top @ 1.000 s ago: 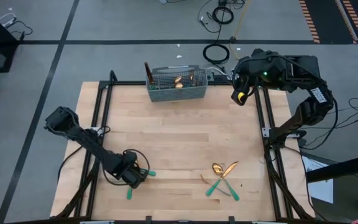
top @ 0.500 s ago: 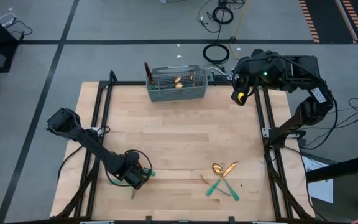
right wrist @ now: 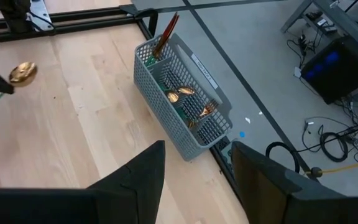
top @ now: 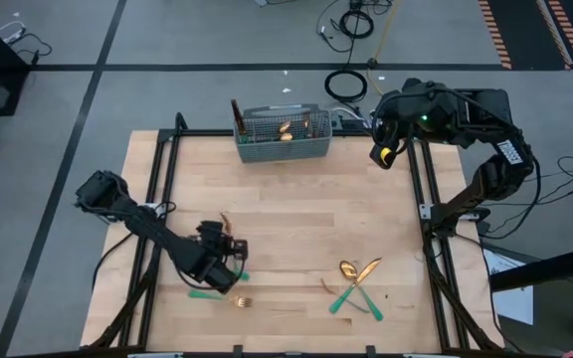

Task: Sort silverware
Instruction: Put the green spoon into the gray bin

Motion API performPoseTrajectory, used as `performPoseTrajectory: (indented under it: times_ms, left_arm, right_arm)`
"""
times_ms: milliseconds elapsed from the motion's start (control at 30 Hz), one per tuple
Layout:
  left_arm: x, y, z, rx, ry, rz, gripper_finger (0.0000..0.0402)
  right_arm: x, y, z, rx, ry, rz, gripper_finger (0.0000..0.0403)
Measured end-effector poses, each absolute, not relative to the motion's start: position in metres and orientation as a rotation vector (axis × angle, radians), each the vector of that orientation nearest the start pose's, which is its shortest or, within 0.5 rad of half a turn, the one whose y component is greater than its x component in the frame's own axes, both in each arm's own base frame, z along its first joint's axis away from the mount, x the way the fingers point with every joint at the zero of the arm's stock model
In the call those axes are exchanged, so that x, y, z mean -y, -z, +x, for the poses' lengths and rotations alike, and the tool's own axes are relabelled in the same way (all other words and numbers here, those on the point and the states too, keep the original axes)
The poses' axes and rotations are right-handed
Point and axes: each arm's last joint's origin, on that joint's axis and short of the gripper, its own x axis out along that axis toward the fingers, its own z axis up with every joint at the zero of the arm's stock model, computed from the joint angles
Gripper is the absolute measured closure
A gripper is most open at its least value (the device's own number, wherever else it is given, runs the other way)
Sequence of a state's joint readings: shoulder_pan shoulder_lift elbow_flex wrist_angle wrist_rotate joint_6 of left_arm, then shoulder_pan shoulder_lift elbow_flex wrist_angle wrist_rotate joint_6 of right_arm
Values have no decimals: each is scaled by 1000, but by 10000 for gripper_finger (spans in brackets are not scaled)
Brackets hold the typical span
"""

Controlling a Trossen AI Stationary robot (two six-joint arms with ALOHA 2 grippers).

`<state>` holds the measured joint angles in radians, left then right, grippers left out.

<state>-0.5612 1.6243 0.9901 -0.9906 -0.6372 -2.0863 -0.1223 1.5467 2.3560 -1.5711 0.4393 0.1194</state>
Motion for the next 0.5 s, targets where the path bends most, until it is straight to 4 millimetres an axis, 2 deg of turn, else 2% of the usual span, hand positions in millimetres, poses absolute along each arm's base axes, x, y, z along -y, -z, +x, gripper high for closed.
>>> performPoseTrajectory:
  times_ms: [167, 267, 500]
  left_arm:
    - [104, -187, 239, -354, -1207, -728, 398]
    - [84, -196, 244, -227, -1224, -572, 398]
    - [21, -239, 256, -76, -1363, -221, 398]
  right_arm:
    - [37, -521, 204, -726, 581, -4, 229]
    - [38, -521, 204, -722, 586, 9, 229]
    - [38, -521, 204, -712, 597, 38, 229]
